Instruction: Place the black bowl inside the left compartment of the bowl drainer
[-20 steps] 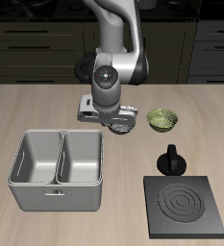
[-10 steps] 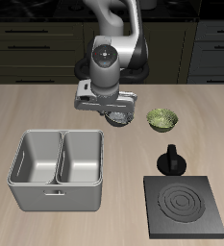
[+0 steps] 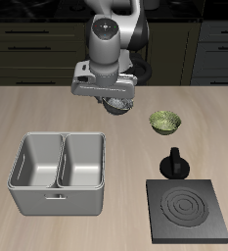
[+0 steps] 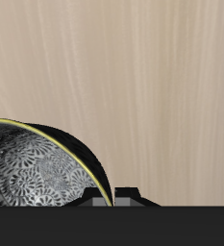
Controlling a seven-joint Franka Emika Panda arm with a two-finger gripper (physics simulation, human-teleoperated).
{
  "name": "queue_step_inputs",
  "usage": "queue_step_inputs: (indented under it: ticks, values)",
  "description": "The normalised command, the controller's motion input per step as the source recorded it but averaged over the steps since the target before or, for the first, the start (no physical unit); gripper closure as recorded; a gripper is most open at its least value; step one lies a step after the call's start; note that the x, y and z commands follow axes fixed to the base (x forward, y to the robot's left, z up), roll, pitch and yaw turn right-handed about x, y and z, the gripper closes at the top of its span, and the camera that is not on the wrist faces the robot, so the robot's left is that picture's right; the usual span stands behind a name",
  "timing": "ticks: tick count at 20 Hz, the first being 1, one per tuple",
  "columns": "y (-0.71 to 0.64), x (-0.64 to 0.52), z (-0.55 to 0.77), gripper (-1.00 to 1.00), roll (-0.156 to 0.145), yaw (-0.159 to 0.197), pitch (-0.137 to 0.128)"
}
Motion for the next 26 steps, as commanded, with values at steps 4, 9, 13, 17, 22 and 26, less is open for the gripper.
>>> queue_step_inputs:
  ticks: [4, 9, 13, 17, 22, 26]
  values:
    - [-0.11, -0.03, 0.46, 1.00, -0.022, -0.005, -0.068]
    - [0.00, -0.07, 0.46, 1.00, 0.001, -0.013, -0.084]
    - [0.04, -0.07, 0.38, 1.00, 0.004, -0.019, -0.062]
    - [0.00, 0.01, 0.34, 1.00, -0.005, -0.010, -0.059]
    - [-0.05, 0.06, 0.08, 1.00, -0.013, -0.003, -0.002]
    - [-0.10, 0.18, 0.19, 1.00, -0.043, -0.003, -0.019]
